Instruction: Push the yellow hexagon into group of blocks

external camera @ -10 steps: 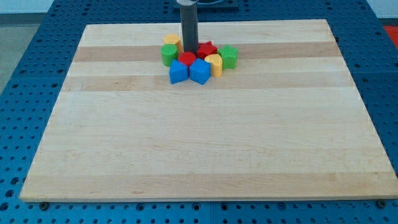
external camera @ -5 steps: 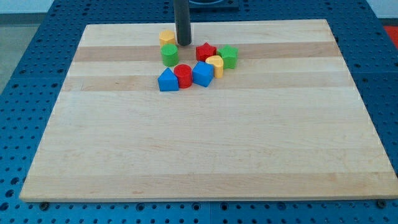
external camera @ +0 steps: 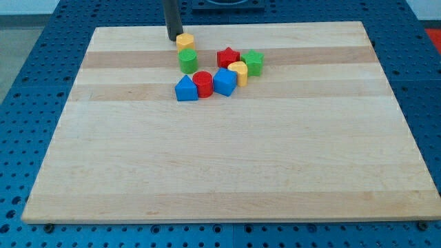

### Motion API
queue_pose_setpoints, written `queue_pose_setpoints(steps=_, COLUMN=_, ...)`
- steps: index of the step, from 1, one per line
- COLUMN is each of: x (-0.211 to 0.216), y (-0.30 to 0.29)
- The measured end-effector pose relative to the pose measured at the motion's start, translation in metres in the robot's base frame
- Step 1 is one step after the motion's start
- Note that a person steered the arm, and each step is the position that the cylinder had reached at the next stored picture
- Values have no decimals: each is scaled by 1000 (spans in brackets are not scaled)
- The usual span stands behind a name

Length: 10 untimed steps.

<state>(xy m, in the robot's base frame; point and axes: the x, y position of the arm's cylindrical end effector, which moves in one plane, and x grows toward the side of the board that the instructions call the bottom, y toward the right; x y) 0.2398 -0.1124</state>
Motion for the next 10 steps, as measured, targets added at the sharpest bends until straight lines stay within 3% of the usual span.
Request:
queue_pose_setpoints(steps=2, x=112, y=47)
queue_pose_setpoints(steps=3, x=120, y=48)
queue_pose_setpoints(steps=4, x=120, y=47)
queue_pose_setpoints(steps=6, x=93, y=-13)
queue_pose_setpoints(steps=8, x=-2, y=4)
queue_pose_setpoints(steps=10, x=3, y=25)
